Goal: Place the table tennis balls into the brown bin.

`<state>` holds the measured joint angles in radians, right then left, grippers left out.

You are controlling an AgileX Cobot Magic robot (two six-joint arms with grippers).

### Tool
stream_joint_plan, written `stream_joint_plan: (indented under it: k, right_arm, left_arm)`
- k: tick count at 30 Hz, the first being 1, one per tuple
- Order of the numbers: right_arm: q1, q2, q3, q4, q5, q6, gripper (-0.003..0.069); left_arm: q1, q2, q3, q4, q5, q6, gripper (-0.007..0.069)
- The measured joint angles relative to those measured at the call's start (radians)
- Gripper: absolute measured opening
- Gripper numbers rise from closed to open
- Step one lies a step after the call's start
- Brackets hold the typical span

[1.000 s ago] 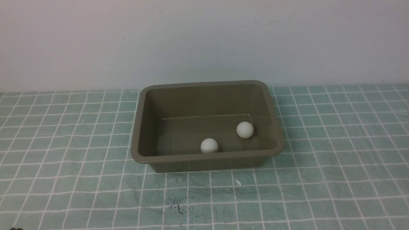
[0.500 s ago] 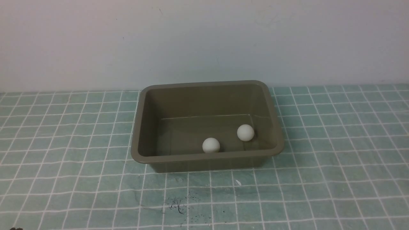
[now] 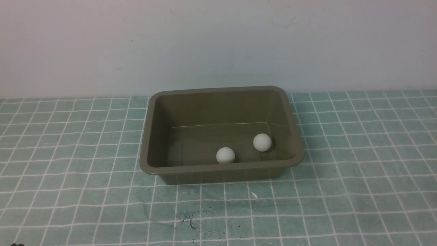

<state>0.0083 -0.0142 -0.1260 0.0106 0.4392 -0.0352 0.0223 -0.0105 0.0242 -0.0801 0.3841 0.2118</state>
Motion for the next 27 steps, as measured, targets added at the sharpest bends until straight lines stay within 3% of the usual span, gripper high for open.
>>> stream_joint_plan:
  k: [5,27]
  right_arm:
    - [-0.054,0.002,0.139,-0.001,-0.011,0.0,-0.0015]
    - [-0.058,0.002,0.143,0.002,-0.041,-0.002,-0.0015]
  left_arm:
    - [0.0,0.0,0.0,0.0,0.0,0.0,-0.0005]
    - [0.0,0.0,0.0,0.0,0.0,0.0,-0.0005]
